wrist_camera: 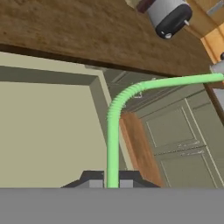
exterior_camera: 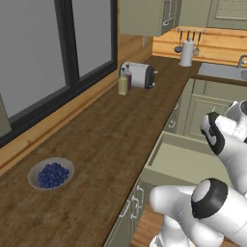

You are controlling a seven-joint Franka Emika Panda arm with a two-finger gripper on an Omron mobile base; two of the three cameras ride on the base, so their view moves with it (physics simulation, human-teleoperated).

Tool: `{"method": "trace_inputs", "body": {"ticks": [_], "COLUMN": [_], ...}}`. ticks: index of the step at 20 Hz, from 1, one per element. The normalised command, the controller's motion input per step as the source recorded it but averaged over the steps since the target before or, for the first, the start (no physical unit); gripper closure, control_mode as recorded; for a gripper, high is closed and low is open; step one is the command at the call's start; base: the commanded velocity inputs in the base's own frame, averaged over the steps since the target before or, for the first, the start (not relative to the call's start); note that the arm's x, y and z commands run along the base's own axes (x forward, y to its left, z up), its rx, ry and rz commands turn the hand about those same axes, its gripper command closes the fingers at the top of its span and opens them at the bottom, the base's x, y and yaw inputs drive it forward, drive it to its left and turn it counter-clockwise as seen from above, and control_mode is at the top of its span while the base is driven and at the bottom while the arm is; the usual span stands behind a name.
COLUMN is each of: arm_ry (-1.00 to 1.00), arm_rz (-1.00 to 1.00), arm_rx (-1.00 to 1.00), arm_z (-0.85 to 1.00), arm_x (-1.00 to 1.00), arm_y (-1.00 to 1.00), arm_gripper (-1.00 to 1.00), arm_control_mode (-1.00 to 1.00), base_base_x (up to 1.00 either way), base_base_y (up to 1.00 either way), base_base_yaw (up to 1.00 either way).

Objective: Take a straw from the drawer in front and place it inside the glass cup on the dining counter.

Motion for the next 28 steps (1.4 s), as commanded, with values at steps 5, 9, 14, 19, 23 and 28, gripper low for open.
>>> {"method": "trace_inputs", "body": {"ticks": [5,9,14,19,23,28], "arm_ry": [0.01,0.13,0.02,0.00,0.00,0.00], "arm_rz": [0.00,0.00,0.01,0.00,0.00,0.00], "arm_rx": [-0.01,0.00,-0.01,0.00,0.00,0.00], "arm_z": [0.94,0.07,-0.01,0.00,0.00,0.00], "arm_x": [-0.02,0.00,0.01,0.00,0.00,0.00], "arm_y": [0.22,0.05,0.04,0.00,0.00,0.00], "arm_gripper": [1.00,1.00,1.00,1.00,1.00,1.00], "arm_control_mode": [-1.00,-1.00,1.00,1.00,1.00,1.00], "base_base_x": [0.00,0.00,-0.33,-0.77,-0.63,-0.40], "base_base_y": [0.00,0.00,0.05,0.04,0.00,0.00], "base_base_yaw": [0.00,0.00,-0.03,-0.41,-0.61,-0.70]}}
